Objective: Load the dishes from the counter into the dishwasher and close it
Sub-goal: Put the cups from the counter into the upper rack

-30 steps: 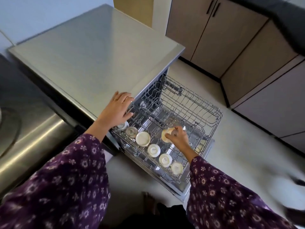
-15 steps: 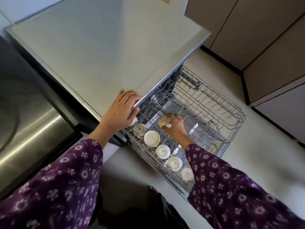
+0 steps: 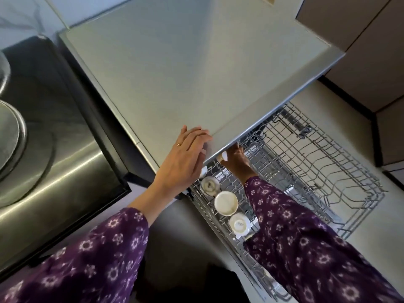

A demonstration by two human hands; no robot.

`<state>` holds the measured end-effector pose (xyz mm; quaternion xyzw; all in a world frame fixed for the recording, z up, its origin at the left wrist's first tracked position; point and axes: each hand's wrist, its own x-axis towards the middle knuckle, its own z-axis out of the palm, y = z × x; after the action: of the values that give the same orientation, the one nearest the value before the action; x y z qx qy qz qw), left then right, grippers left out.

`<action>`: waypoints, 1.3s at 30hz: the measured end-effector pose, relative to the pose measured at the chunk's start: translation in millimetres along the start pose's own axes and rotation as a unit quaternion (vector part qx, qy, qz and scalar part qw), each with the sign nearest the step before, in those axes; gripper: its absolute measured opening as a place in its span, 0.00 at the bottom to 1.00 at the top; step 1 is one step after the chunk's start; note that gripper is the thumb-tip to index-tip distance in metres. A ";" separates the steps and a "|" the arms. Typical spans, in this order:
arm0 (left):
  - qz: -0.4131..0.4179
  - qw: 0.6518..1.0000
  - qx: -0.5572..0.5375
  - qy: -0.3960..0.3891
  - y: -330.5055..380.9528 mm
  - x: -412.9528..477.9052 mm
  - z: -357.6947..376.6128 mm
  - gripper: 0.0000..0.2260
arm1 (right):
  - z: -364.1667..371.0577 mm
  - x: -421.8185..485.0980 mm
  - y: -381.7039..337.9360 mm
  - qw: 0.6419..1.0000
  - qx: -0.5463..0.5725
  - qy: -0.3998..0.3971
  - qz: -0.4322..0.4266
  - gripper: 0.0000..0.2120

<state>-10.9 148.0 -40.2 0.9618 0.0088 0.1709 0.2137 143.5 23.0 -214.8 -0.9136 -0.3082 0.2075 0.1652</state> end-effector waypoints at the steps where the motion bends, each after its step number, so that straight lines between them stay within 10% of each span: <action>1: -0.002 1.000 0.000 -0.001 -0.2 0.0 -0.4 0.14 | 2.4 2.6 0.0 1.000 -0.012 -0.010 -0.006 0.33; 27: -0.027 0.999 0.029 -0.004 2.1 -3.8 3.5 0.14 | -11.7 -31.3 -15.6 0.998 0.042 -0.011 0.043 0.34; 39: -0.047 0.999 -0.004 0.017 20.6 -39.1 -28.6 0.13 | -62.0 -131.5 -107.4 0.999 0.013 -0.014 -0.027 0.16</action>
<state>-58.3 137.4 -20.0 0.9564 0.0574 0.1769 0.2250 25.0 10.2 -78.9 -0.8994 -0.3328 0.2201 0.1784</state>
